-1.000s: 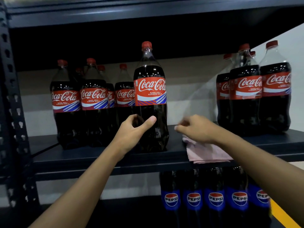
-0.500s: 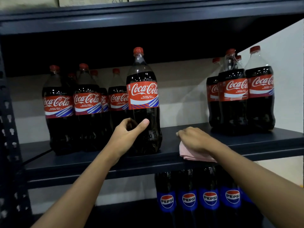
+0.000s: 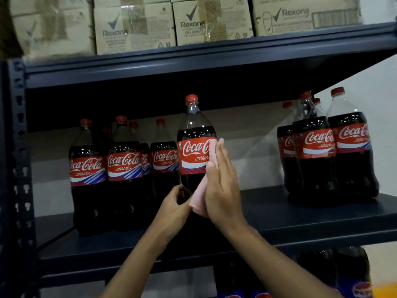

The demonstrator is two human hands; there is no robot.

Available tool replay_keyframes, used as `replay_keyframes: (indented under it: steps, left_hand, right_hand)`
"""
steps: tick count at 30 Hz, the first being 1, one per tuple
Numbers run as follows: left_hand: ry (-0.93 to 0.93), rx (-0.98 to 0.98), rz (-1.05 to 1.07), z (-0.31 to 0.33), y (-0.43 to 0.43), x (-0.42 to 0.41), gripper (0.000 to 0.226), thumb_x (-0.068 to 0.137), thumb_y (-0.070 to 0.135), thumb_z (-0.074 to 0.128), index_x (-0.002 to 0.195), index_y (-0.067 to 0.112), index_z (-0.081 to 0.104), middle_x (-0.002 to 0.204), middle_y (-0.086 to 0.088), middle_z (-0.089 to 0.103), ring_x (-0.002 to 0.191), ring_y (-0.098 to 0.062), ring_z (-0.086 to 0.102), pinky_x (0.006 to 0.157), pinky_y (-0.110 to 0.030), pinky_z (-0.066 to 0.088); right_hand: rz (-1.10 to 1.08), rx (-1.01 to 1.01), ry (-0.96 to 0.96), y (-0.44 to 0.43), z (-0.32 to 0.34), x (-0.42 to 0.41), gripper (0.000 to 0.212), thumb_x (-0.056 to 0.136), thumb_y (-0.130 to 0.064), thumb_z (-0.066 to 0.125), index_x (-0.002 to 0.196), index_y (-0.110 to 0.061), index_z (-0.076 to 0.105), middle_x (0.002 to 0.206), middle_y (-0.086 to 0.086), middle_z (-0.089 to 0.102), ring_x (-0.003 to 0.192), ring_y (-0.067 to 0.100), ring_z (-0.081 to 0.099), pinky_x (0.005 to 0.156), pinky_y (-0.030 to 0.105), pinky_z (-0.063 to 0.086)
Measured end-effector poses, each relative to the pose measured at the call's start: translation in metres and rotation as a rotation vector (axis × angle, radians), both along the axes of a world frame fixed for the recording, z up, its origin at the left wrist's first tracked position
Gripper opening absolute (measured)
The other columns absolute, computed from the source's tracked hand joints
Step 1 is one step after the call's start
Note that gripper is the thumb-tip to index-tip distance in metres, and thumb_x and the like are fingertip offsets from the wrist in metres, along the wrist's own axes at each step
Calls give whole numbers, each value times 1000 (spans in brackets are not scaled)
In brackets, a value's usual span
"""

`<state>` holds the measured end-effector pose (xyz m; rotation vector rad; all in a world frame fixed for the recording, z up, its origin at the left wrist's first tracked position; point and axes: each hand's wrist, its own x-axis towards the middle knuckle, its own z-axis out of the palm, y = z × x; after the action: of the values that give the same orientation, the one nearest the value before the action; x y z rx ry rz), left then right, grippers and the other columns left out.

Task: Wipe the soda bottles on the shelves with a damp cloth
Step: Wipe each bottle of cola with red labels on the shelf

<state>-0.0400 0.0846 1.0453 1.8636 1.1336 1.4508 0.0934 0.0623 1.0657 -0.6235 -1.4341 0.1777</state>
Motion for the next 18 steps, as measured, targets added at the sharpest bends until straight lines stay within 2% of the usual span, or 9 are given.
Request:
replay_keyframes:
  steps: [1, 3, 6, 9, 11, 13, 15, 16, 18]
  left_hand:
    - [-77, -31, -87, 0, 1, -2, 31, 94, 45, 73, 106, 16, 70, 102, -5, 77, 86, 0, 72, 80, -22, 56]
    - [-317, -154, -230, 7, 2, -6, 58, 99, 59, 53, 121, 9, 72, 118, -13, 78, 110, -21, 75, 100, -43, 55]
    - [-514, -243, -258, 22, 14, -5, 80, 101, 68, 36, 124, 1, 74, 123, -21, 75, 118, -35, 71, 108, -51, 51]
    - [-610, -221, -404, 36, 21, 12, 75, 106, 60, 31, 101, 9, 86, 111, -17, 79, 100, -27, 79, 86, -37, 63]
    - [-694, -197, -449, 37, 27, 25, 69, 107, 51, 34, 90, 9, 86, 99, -13, 80, 86, -22, 80, 70, -31, 65]
    - [-748, -143, -482, 35, 29, 33, 70, 112, 41, 25, 92, 16, 87, 100, -3, 82, 91, -13, 79, 71, -24, 63]
    - [-756, -111, -490, 36, 30, 39, 63, 116, 32, 19, 113, 30, 82, 113, 11, 80, 108, -2, 74, 83, -16, 58]
    - [-744, -80, -451, 35, 33, 41, 56, 116, 32, 20, 124, 29, 75, 115, 10, 79, 110, -2, 73, 85, -17, 58]
    - [-738, -60, -416, 35, 35, 42, 55, 113, 43, 27, 133, 14, 69, 117, -9, 79, 106, -18, 76, 85, -30, 63]
  right_hand:
    - [-96, 74, -124, 5, -8, 3, 58, 107, -41, 24, 162, -37, 10, 170, -23, 5, 154, -5, 1, 128, 33, 7]
    - [-232, 168, -325, 11, -19, 11, 56, 108, -41, 19, 161, -39, 0, 170, -22, -7, 157, 5, -10, 127, 36, 0]
    - [-514, 324, -577, 15, -32, 11, 61, 107, -40, 28, 165, -26, 13, 173, -7, -2, 159, 26, -9, 127, 47, -1]
    - [-686, 444, -808, 15, -37, 9, 65, 102, -40, 43, 161, -19, 30, 172, 3, 13, 158, 37, 0, 124, 60, 12]
    - [-739, 516, -916, 22, -36, 7, 67, 99, -38, 47, 160, -15, 32, 171, 5, 18, 158, 39, 5, 121, 65, 21]
    - [-887, 415, -959, 30, -19, -6, 75, 100, -37, 48, 163, -10, 18, 172, 9, 14, 158, 39, 7, 124, 61, 20]
    - [-985, 224, -776, 29, 21, -21, 72, 102, -37, 46, 161, -4, 22, 169, 14, 20, 156, 39, 15, 126, 50, 17]
    - [-949, 227, -695, 29, 44, -20, 65, 102, -35, 42, 159, -6, 31, 168, 13, 24, 156, 39, 17, 125, 51, 19]
    - [-842, 359, -709, 31, 90, -10, 61, 99, -34, 36, 156, -10, 40, 168, 10, 25, 154, 43, 17, 119, 59, 27]
